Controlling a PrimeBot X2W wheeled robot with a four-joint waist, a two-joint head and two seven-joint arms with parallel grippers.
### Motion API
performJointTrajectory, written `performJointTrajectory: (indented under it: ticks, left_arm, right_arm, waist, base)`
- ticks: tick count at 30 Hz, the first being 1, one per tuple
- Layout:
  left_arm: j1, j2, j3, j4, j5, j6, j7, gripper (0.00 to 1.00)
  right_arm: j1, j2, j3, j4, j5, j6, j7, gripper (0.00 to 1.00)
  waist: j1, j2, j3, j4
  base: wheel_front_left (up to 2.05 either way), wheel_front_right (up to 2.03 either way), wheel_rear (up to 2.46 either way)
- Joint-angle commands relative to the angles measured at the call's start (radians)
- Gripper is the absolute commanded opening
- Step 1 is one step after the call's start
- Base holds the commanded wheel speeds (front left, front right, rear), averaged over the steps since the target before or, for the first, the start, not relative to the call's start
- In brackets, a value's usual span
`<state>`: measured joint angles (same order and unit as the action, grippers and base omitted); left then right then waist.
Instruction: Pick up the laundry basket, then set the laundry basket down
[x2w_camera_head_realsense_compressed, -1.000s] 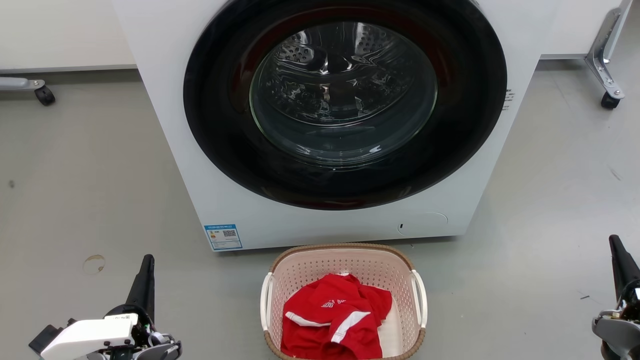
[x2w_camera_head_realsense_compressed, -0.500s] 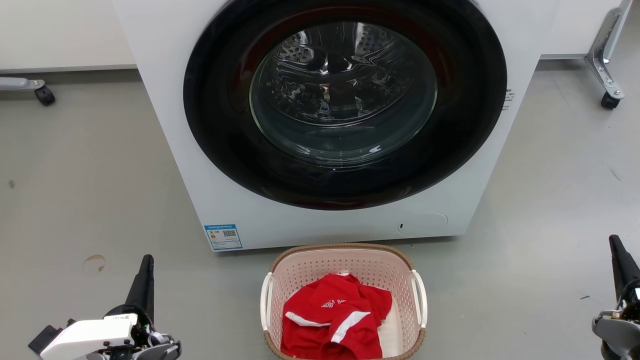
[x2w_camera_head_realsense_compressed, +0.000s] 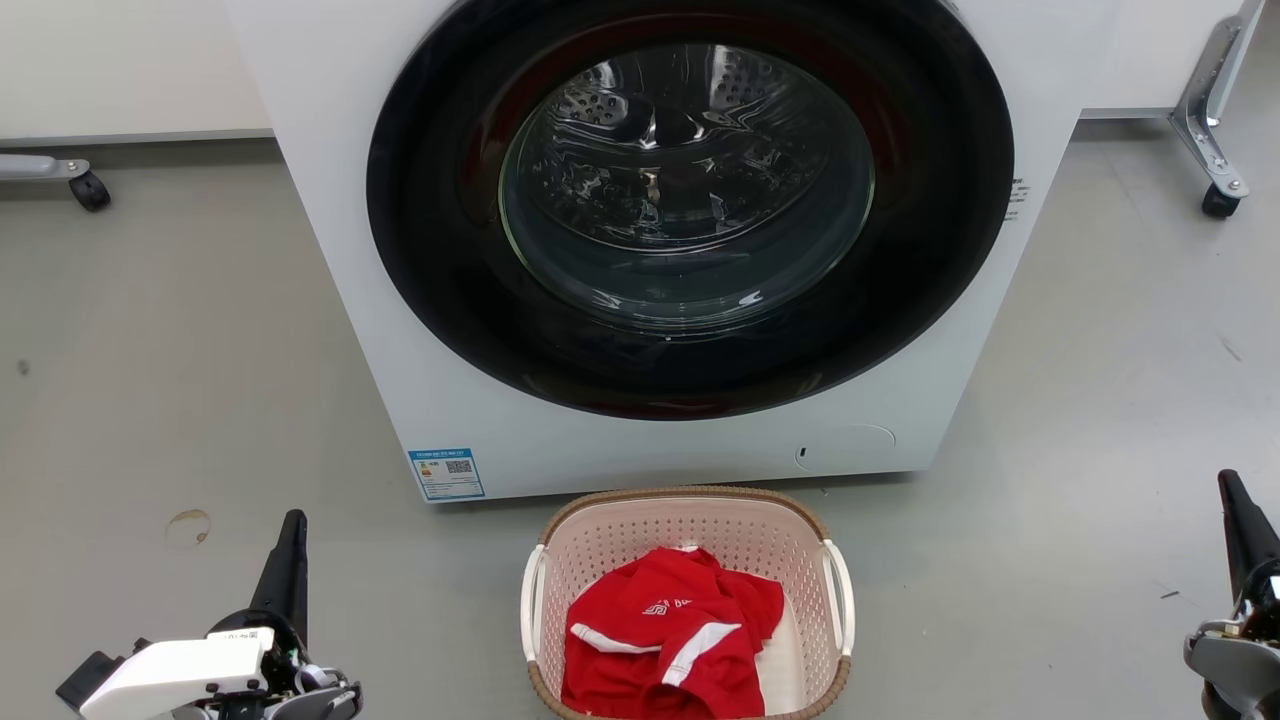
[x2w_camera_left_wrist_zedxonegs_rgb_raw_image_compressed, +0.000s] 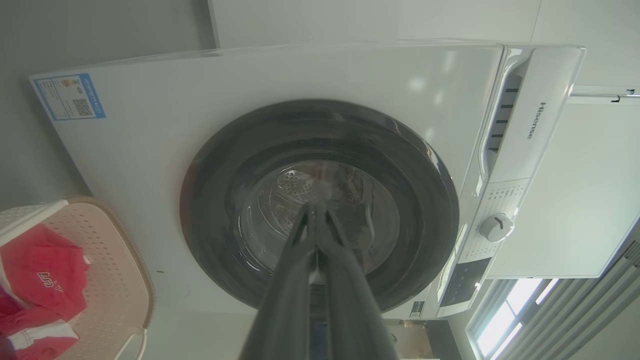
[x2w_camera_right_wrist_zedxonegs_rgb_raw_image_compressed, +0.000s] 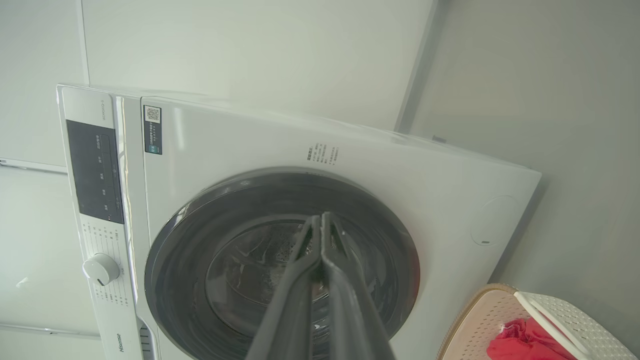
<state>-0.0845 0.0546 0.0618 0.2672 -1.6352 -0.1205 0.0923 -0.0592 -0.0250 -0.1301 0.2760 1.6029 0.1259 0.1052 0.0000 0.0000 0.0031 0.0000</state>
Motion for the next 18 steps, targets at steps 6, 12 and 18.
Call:
performJointTrajectory:
  ticks: [6, 12, 18]
  left_arm:
    - [-0.022, 0.009, 0.034, -0.023, 0.012, -0.01, 0.006, 0.0]
    - [-0.022, 0.008, 0.035, -0.023, 0.013, -0.01, 0.007, 0.0]
    - [-0.022, 0.007, 0.037, -0.023, 0.014, -0.01, 0.009, 0.0]
  right_arm:
    - [-0.049, -0.025, 0.016, -0.031, 0.006, 0.005, 0.008, 0.0]
    - [-0.049, -0.025, 0.016, -0.031, 0.006, 0.005, 0.008, 0.0]
    - [-0.049, -0.025, 0.016, -0.031, 0.006, 0.005, 0.008, 0.0]
  waist:
    - [0.0, 0.0, 0.0, 0.0]
    - [0.0, 0.0, 0.0, 0.0]
    - [0.0, 0.0, 0.0, 0.0]
  base:
    - [0.0, 0.0, 0.0]
    - [0.0, 0.0, 0.0]
    - [0.0, 0.0, 0.0]
